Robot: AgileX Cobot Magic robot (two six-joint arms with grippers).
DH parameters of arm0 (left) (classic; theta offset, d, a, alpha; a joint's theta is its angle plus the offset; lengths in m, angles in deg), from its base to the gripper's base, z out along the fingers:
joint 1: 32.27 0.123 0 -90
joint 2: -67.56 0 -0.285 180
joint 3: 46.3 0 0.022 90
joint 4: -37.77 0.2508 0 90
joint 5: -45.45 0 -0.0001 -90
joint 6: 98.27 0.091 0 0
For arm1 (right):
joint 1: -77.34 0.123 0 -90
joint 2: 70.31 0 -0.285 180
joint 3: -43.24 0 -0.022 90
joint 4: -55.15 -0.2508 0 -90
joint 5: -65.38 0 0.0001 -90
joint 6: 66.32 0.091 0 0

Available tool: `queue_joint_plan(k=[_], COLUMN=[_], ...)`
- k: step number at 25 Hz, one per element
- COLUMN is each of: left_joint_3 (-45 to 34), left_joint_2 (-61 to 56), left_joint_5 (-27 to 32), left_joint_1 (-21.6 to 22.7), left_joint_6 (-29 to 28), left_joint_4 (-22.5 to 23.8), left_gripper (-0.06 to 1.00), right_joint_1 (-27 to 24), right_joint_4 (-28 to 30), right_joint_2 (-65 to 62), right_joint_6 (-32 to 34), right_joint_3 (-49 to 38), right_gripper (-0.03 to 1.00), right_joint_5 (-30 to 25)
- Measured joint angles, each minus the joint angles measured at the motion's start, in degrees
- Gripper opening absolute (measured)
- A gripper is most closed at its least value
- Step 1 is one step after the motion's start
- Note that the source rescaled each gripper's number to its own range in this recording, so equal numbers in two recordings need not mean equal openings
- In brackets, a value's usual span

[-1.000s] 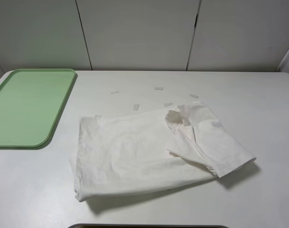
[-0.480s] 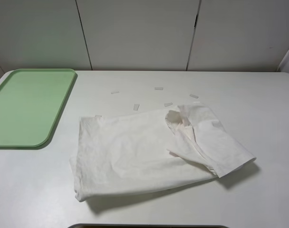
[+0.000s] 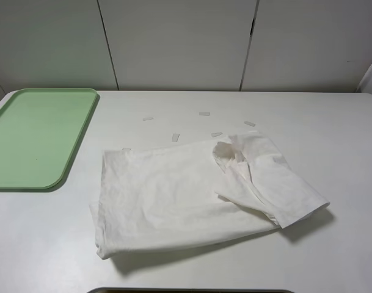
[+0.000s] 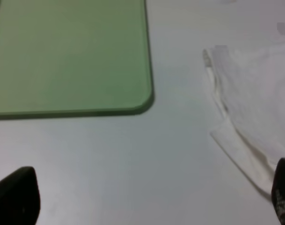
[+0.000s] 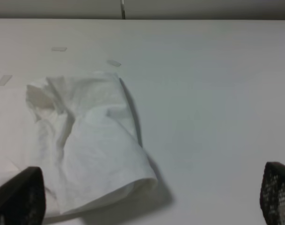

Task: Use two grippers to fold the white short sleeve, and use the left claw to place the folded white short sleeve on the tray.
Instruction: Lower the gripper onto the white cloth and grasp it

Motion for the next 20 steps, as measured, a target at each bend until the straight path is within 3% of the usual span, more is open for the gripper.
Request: queue_joint_plan(k=[8, 10, 16, 20], left_joint_3=[0.3, 0.6, 0.7, 0.7], left_joint_2=[0.1, 4.1, 20.7, 40.0], left_joint_5=[-3.1, -6.0, -12.3, -19.5], left_joint_1=[0.0, 0.0, 0.0, 0.0], left_joint_6=[0.0, 0.0, 1.9, 8.7], left_joint_4=[-6.8, -10.8, -15.4, -23.0], left_gripper=[1.00, 1.00, 0.99, 0.98], right_joint_1=[0.0, 0.0, 0.0, 0.0], right_joint_4=[0.0, 0.0, 0.0, 0.0], right_joint_2=[0.0, 0.0, 0.0, 0.0], right_joint_6=[0.0, 0.0, 0.0, 0.0], right_joint_3=[0.0, 0.0, 0.0, 0.0], right_gripper=[1.00, 1.00, 1.00, 1.00], right_joint_5=[0.0, 0.0, 0.0, 0.0])
